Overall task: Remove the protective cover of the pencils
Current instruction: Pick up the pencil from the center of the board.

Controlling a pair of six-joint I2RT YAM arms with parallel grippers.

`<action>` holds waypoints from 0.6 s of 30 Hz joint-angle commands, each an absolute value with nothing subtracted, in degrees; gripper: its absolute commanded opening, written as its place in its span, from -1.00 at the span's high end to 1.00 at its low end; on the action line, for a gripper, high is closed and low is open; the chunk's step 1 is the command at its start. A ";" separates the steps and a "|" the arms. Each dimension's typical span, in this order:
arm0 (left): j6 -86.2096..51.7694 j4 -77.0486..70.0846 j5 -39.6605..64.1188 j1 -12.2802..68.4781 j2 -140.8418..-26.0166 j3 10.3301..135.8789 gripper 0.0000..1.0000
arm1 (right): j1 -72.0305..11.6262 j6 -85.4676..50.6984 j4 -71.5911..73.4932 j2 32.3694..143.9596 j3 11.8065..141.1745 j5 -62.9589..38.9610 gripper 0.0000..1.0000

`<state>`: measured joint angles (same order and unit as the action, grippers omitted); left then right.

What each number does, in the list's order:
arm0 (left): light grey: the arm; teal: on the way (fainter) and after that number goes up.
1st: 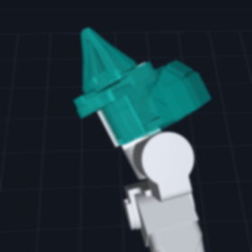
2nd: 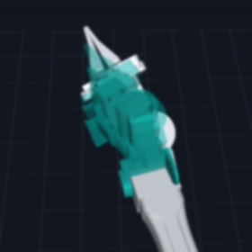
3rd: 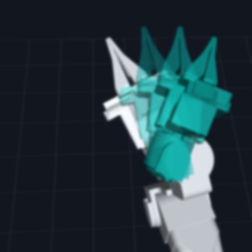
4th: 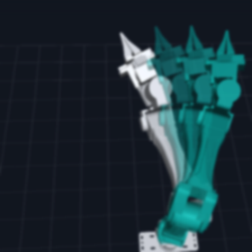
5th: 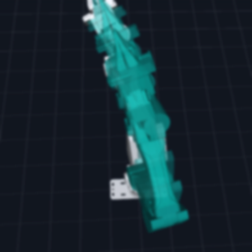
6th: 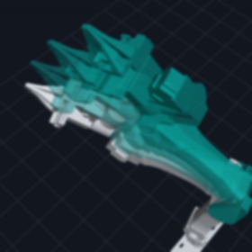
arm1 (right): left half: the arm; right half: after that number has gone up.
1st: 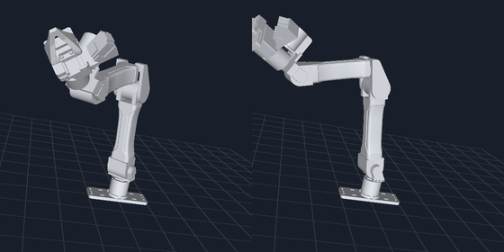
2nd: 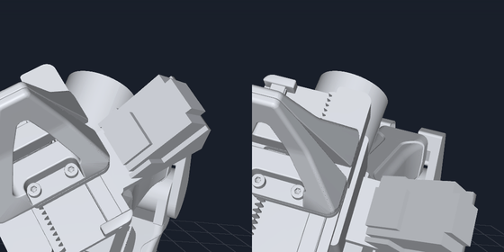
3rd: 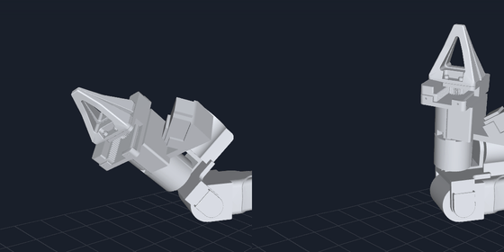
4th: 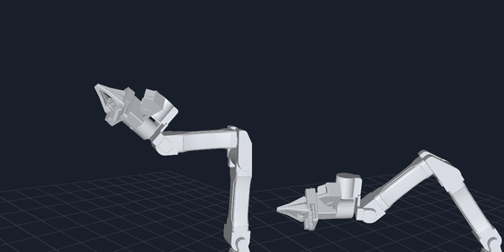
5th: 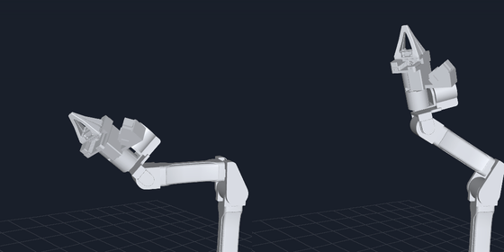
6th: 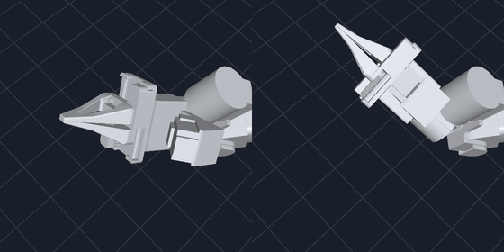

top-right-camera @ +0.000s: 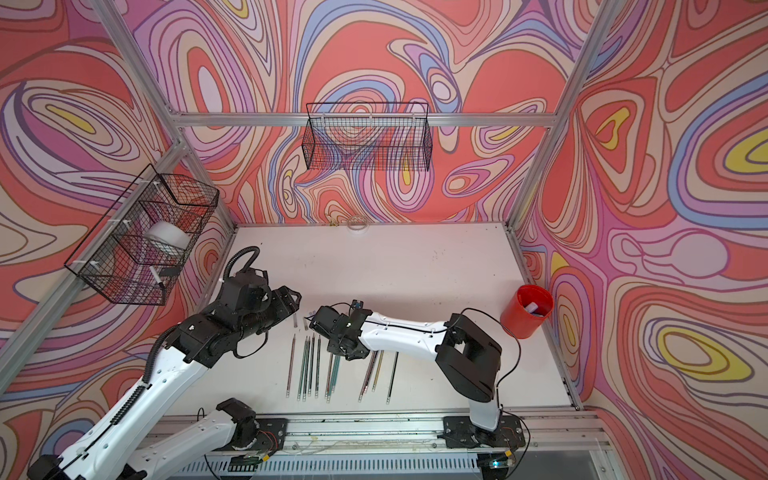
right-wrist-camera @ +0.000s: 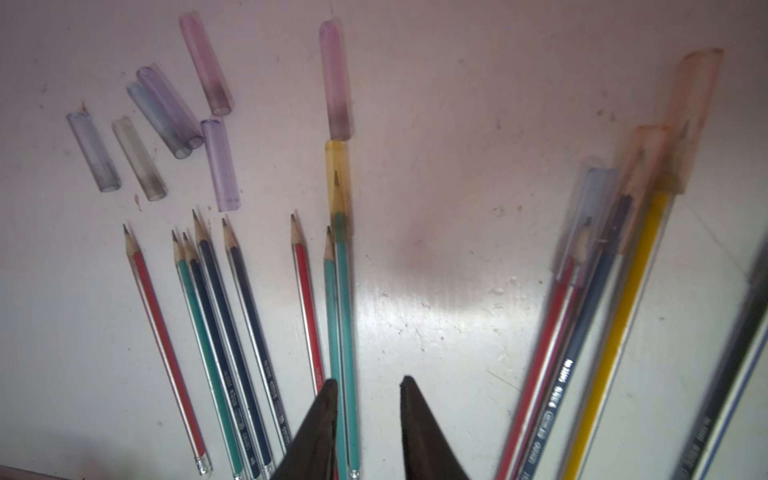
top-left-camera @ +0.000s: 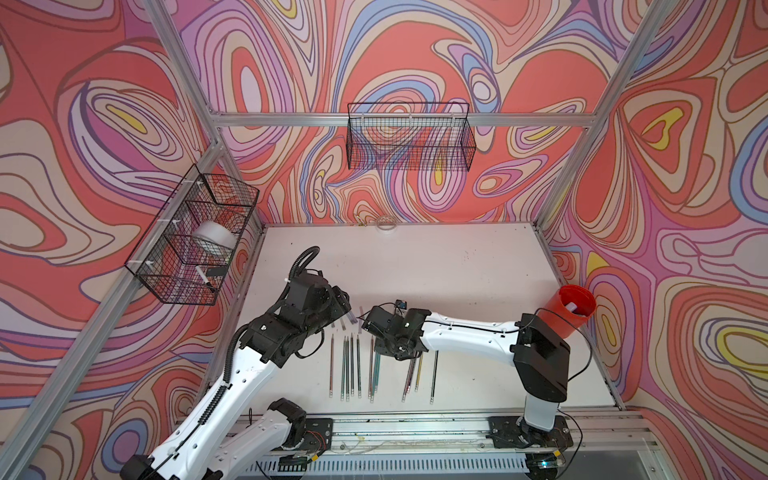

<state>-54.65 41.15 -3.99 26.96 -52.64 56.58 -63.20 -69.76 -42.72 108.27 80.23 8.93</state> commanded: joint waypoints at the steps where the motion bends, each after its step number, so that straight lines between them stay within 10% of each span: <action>1: -54.83 42.71 -3.15 26.54 -52.25 57.41 -0.45 | -63.63 -68.56 -42.98 111.63 81.72 7.68 0.47; 18: -54.93 42.65 -2.21 25.93 -52.54 57.00 -0.45 | -63.74 -68.37 -40.88 113.74 80.86 5.50 0.54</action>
